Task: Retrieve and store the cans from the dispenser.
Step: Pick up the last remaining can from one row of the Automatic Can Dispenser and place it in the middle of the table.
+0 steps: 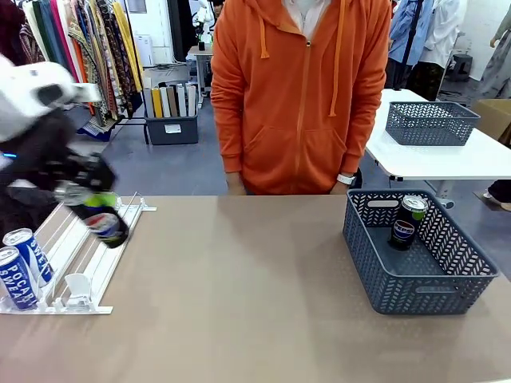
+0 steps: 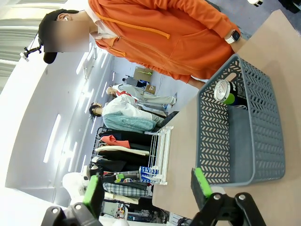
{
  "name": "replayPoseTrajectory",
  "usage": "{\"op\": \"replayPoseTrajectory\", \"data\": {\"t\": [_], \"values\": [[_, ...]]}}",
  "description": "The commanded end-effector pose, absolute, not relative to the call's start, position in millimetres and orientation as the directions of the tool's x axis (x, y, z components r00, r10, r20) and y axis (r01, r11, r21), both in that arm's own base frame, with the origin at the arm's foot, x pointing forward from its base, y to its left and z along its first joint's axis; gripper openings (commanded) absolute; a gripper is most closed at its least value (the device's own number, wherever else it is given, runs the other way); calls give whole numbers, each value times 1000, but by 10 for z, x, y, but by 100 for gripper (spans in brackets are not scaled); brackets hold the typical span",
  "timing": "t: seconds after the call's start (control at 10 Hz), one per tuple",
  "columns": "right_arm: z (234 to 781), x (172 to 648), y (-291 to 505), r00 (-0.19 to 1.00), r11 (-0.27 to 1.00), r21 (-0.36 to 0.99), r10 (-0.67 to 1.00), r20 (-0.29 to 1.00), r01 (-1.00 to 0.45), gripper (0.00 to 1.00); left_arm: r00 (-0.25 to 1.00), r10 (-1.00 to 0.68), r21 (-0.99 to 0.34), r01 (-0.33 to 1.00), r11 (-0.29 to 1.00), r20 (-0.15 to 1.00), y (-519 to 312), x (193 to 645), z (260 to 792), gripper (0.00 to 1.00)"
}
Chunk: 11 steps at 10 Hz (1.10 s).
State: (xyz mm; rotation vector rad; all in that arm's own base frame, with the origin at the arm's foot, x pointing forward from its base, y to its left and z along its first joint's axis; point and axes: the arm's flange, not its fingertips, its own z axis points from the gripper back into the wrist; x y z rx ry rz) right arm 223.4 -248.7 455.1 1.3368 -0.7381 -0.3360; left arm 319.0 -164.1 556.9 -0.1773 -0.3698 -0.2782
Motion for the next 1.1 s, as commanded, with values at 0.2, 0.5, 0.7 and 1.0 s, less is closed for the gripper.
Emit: {"op": "replayPoseTrajectory", "data": {"t": [0.2,0.5,0.7,1.0], "values": [[4576,2242,-2494,728,226,952,-615,303,-205,100,842,-459,-42,490,871,284,-3501,3751,4919,0],[4576,2242,-2494,728,226,952,-615,303,-205,100,848,-483,0,495,869,221,-4167,3969,4362,0],[4576,2242,-2494,728,226,952,-615,303,-205,100,868,-459,-17,470,882,189,-4262,4115,4245,0],[4576,2242,-2494,728,226,952,-615,303,-205,100,884,-442,-5,448,894,152,-4251,4197,4129,0]]}}
